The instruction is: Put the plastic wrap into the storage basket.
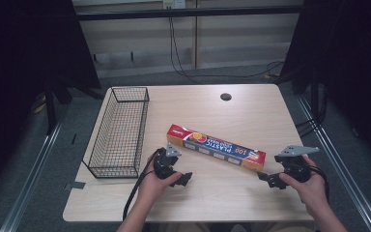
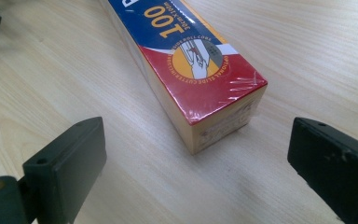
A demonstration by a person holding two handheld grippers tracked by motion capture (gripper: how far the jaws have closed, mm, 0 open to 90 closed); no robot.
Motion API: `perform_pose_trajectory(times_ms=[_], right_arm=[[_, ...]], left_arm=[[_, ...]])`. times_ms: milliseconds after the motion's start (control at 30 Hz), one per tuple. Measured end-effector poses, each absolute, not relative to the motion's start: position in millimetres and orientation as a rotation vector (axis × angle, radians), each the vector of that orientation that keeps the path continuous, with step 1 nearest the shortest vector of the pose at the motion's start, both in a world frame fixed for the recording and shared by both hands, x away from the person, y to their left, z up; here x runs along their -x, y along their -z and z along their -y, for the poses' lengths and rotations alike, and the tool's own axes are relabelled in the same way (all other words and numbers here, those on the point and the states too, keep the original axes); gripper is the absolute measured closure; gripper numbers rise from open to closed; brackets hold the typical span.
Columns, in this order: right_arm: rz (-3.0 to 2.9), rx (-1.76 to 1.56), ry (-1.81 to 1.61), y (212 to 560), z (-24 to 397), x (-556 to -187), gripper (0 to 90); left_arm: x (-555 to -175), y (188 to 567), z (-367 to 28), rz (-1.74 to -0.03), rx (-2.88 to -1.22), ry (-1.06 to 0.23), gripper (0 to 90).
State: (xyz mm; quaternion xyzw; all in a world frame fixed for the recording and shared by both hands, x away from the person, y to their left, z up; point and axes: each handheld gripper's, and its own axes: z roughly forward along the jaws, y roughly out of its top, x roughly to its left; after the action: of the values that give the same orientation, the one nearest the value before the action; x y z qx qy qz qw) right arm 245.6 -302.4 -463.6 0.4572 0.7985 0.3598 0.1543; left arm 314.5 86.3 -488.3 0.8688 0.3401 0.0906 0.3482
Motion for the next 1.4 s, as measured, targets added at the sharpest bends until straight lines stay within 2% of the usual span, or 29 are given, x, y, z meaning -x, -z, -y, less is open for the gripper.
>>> perform_pose_trajectory(times_ms=[167, 400, 667, 867, 1400], right_arm=[[-2.306, -1.311, -1.03, 464, 303, -242, 4.5], [-2.305, -1.318, -1.044, 464, 306, -241, 4.8], [-2.307, -1.336, -1.088, 463, 309, -240, 4.9], [-2.31, -1.337, -1.105, 460, 309, -238, 5.3], [-2.311, -1.34, -1.149, 458, 311, -238, 5.7]], left_arm=[[-315, 483, -82, -0.834, -2.282, -0.237, 0.5], [-323, 472, -72, -0.785, -2.291, -0.148, 0.1], [-344, 446, -56, -0.766, -2.25, -0.14, 0.1], [-363, 433, -37, -0.706, -2.303, -0.115, 0.1], [-389, 437, -9, -0.625, -2.33, -0.086, 0.1]])
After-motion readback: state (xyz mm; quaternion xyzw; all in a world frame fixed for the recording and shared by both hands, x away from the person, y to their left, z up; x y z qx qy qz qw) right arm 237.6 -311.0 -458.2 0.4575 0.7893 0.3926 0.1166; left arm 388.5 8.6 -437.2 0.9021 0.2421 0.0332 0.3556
